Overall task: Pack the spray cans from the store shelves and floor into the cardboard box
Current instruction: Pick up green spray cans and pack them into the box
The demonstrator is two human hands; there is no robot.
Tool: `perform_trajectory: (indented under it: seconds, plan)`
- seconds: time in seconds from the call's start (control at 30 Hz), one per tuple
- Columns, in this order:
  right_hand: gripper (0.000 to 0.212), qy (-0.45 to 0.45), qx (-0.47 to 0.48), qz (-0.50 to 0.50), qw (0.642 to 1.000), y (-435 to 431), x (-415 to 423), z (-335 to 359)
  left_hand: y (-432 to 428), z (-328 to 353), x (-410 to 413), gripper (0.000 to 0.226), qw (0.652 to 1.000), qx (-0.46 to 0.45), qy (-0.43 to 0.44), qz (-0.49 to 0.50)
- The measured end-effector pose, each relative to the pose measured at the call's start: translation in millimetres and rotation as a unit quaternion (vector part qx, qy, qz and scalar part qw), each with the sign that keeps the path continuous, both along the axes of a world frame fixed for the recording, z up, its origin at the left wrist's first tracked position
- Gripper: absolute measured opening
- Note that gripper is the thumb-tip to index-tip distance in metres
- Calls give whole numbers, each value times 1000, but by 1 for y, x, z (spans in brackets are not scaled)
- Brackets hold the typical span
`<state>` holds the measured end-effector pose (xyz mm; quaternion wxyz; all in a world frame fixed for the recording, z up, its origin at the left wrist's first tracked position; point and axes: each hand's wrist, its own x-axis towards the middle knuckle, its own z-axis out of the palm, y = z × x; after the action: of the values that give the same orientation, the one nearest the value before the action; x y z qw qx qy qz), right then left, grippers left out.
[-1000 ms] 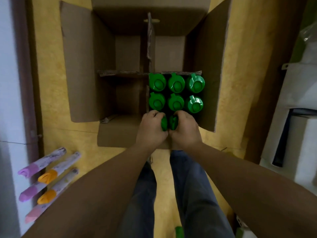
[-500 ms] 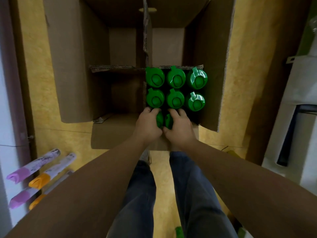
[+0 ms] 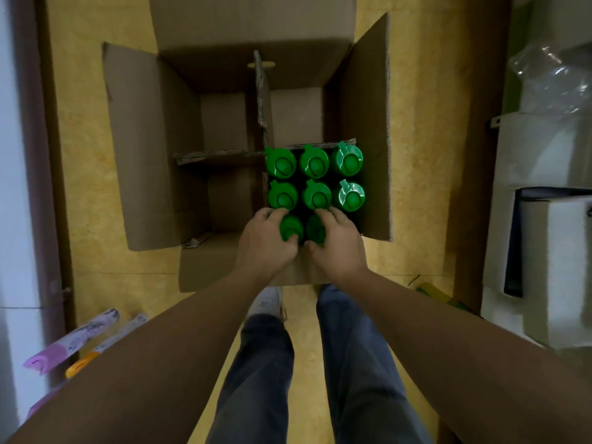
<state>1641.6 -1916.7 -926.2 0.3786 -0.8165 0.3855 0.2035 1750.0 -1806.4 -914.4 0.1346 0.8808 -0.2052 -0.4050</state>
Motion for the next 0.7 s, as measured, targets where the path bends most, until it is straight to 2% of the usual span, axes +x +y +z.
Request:
perform_trajectory:
  seconds: [0.13,0.33,0.53,0.7]
  plan:
    - [74,10,-49,-4,999,0,-6,14,-7,16,1,53,997,-29,-58,-36]
    - [79,19,-88,-71,993,-3,-29,35,-28,38,-1,60,979,-40,-138,-144]
    - [82,52,-98,-188,976,1,-88,58,-52,55,-31,61,953,-59,-141,-260]
    - [79,89,-107,-300,944,12,-163,67,-79,59,-90,60,919,-94,-127,-360]
